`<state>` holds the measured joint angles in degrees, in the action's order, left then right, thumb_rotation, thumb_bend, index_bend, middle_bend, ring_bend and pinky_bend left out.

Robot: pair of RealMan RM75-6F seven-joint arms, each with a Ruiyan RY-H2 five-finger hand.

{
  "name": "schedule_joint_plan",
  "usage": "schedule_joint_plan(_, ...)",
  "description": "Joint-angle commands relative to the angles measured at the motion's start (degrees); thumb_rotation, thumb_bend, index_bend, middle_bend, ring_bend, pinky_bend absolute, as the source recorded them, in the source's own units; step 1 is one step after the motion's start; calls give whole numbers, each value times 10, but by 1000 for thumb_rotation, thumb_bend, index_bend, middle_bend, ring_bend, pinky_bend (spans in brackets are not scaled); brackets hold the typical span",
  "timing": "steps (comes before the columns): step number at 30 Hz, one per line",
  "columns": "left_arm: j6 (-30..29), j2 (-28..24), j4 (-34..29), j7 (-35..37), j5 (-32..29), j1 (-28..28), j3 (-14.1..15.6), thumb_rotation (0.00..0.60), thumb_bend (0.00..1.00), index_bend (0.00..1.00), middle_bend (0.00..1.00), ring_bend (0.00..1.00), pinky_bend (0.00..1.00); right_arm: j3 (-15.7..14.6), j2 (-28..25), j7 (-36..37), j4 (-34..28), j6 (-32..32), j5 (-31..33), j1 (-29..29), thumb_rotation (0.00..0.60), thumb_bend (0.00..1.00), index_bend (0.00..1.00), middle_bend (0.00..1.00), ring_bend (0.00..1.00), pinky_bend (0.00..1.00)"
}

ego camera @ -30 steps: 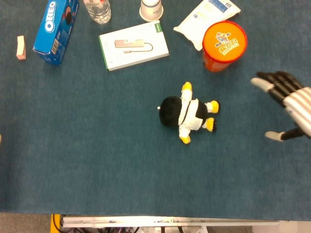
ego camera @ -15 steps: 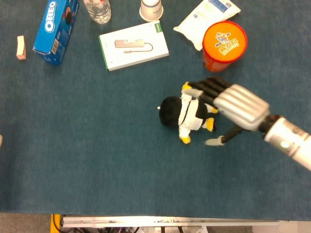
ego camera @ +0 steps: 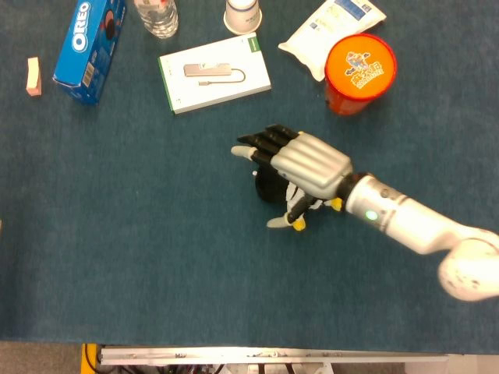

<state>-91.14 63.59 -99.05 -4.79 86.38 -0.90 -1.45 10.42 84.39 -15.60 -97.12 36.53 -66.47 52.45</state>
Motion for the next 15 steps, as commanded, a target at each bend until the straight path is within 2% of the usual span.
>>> schedule_joint_plan(1, -1, -1, 0, 0, 1, -1, 1, 600, 249, 0, 0, 0, 20, -9, 43, -37, 41, -7, 42, 27, 349, 0, 0, 5, 0, 0)
schedule_joint_plan(8, -4, -4, 3, 4, -3, -7, 2, 600, 249, 0, 0, 0, 20, -26, 99, -73, 89, -4, 91, 60, 348, 0, 0, 5, 0, 0)
schedule_joint_plan(15, -8, -3, 8, 8, -1, -11, 4, 600, 249, 0, 0, 0, 20, -49, 125, -99, 117, -2, 125, 77, 349, 0, 0, 5, 0, 0)
